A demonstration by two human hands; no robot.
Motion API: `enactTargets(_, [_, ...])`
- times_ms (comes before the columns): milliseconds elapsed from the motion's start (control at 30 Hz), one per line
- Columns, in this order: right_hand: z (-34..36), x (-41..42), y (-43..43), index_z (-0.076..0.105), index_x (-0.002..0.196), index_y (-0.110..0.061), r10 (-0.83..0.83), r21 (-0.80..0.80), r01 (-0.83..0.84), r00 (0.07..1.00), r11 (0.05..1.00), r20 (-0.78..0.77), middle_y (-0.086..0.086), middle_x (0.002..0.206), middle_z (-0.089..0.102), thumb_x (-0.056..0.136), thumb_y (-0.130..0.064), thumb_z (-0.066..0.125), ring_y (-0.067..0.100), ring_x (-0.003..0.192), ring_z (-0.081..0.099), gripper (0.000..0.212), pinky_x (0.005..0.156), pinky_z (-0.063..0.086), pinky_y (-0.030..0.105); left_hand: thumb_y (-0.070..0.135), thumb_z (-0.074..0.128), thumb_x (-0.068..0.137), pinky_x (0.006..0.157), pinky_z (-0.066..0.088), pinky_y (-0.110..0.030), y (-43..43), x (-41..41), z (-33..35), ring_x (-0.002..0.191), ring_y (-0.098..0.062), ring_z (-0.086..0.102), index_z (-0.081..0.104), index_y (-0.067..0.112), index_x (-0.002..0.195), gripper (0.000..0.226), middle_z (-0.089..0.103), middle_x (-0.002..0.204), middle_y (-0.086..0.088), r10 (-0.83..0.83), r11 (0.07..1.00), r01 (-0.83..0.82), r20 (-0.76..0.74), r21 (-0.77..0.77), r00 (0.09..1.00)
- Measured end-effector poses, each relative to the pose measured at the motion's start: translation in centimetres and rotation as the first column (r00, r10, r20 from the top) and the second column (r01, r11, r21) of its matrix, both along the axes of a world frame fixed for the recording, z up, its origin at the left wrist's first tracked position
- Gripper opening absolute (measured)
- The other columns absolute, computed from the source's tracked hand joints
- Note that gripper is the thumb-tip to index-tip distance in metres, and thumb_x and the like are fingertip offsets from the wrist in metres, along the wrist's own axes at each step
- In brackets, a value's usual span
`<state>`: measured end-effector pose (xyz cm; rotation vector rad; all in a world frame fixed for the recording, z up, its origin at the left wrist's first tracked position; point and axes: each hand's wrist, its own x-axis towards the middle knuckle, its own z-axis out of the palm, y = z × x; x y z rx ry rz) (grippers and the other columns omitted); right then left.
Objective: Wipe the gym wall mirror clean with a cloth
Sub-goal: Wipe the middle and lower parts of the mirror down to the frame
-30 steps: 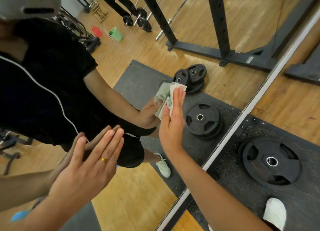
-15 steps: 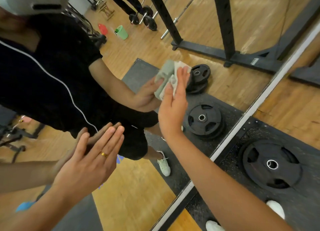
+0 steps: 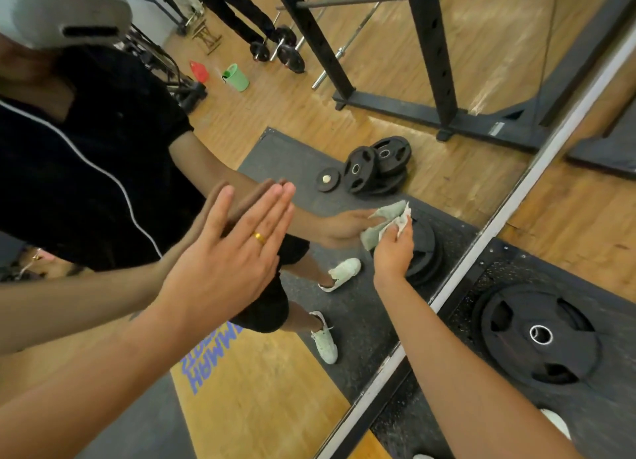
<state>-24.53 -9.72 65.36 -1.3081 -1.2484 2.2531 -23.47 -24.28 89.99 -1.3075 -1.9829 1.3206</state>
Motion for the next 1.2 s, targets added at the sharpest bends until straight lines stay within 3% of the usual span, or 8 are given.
enactTargets(133, [5.1, -0.2, 0.2, 0.030, 0.161, -0.019, -0.030, 0.155, 0.071, 0.967, 0.985, -0.252, 0.003, 0.161, 0.039, 0.112, -0.020, 0.040, 0.013, 0.144, 0.042, 0.050, 0.111, 0.040, 0.025, 0.031, 0.028, 0.109, 0.124, 0.011, -0.064, -0.1, -0.3, -0.6, 0.158, -0.035, 0.015, 0.019, -0.007, 0.160, 0.064, 0.009, 0.170, -0.024, -0.057, 0.998, 0.058, -0.021, 0.032, 0.998])
enactTargets(267, [8.6, -0.6, -1.2, 0.024, 0.160, -0.020, 0.089, 0.364, 0.120, 0.857, 0.924, -0.508, -0.014, 0.164, 0.018, 0.111, -0.015, 0.040, 0.008, 0.157, 0.012, 0.051, 0.123, 0.023, 0.018, 0.032, 0.029, 0.108, 0.124, 0.006, -0.064, 0.0, -0.7, -0.7, 0.159, -0.035, 0.011, 0.017, -0.008, 0.160, 0.066, 0.007, 0.170, -0.025, -0.058, 0.998, 0.058, -0.019, 0.000, 0.998])
enactTargets(400, [6.3, -1.3, -1.3, 0.016, 0.157, -0.031, 0.187, 0.517, 0.117, 0.847, 0.848, -0.498, -0.012, 0.167, 0.013, 0.108, -0.006, 0.038, 0.015, 0.159, 0.008, 0.059, 0.127, 0.019, 0.027, 0.030, 0.027, 0.109, 0.123, 0.005, -0.064, -0.3, -0.9, -0.1, 0.159, -0.034, 0.009, 0.015, -0.009, 0.160, 0.065, 0.005, 0.171, -0.024, -0.046, 0.998, 0.047, -0.016, 0.043, 0.999])
enactTargets(600, [3.8, 0.2, -2.5, 0.013, 0.160, -0.026, 0.131, 0.435, 0.062, 0.907, 0.898, -0.401, -0.005, 0.170, 0.015, 0.109, -0.010, 0.038, 0.017, 0.159, 0.013, 0.059, 0.126, 0.022, 0.026, 0.028, 0.027, 0.109, 0.123, -0.009, -0.064, 0.1, -0.7, -0.9, 0.159, -0.035, 0.010, 0.013, -0.008, 0.160, 0.064, 0.004, 0.171, -0.024, -0.053, 0.993, 0.046, 0.068, 0.107, 0.996])
enactTargets(733, [3.3, 0.4, -2.2, 0.018, 0.162, -0.021, 0.151, 0.456, 0.025, 0.926, 0.890, -0.345, -0.004, 0.171, 0.013, 0.109, -0.006, 0.039, 0.009, 0.158, 0.011, 0.059, 0.123, 0.018, 0.016, 0.028, 0.024, 0.108, 0.123, -0.004, -0.068, 0.3, -0.4, -0.7, 0.159, -0.036, 0.006, 0.011, -0.010, 0.160, 0.065, 0.001, 0.170, -0.025, -0.047, 0.994, 0.037, 0.101, 0.102, 0.994])
enactTargets(900, [3.0, 0.5, -2.5, 0.016, 0.162, -0.029, 0.047, 0.343, 0.067, 0.948, 0.937, -0.315, -0.007, 0.171, 0.018, 0.111, -0.012, 0.039, 0.014, 0.158, 0.015, 0.059, 0.127, 0.024, 0.036, 0.029, 0.023, 0.107, 0.123, -0.001, -0.070, 0.3, -0.2, -0.8, 0.159, -0.039, 0.002, 0.012, -0.011, 0.159, 0.067, -0.003, 0.170, -0.027, -0.050, 0.996, 0.042, 0.107, 0.076, 0.993])
enactTargets(1033, [4.2, -0.1, -3.0, 0.023, 0.162, -0.022, -0.033, 0.275, 0.122, 0.952, 0.954, -0.305, -0.006, 0.170, 0.022, 0.111, -0.013, 0.038, 0.013, 0.158, 0.016, 0.054, 0.127, 0.019, 0.032, 0.030, 0.024, 0.106, 0.122, 0.005, -0.070, 0.0, -0.7, -0.8, 0.159, -0.038, 0.004, 0.014, -0.011, 0.159, 0.067, 0.000, 0.169, -0.028, -0.081, 0.995, 0.075, 0.083, 0.065, 0.993])
enactTargets(1200, [3.3, 0.2, -2.7, 0.022, 0.163, -0.021, -0.018, 0.328, 0.130, 0.945, 0.936, -0.325, -0.005, 0.170, 0.022, 0.111, -0.017, 0.039, 0.012, 0.157, 0.016, 0.055, 0.128, 0.019, 0.030, 0.031, 0.026, 0.108, 0.123, 0.000, -0.069, -0.2, -0.9, -1.2, 0.159, -0.037, 0.004, 0.014, -0.009, 0.159, 0.066, 0.001, 0.169, -0.028, -0.111, 0.992, 0.108, 0.043, 0.067, 0.993])
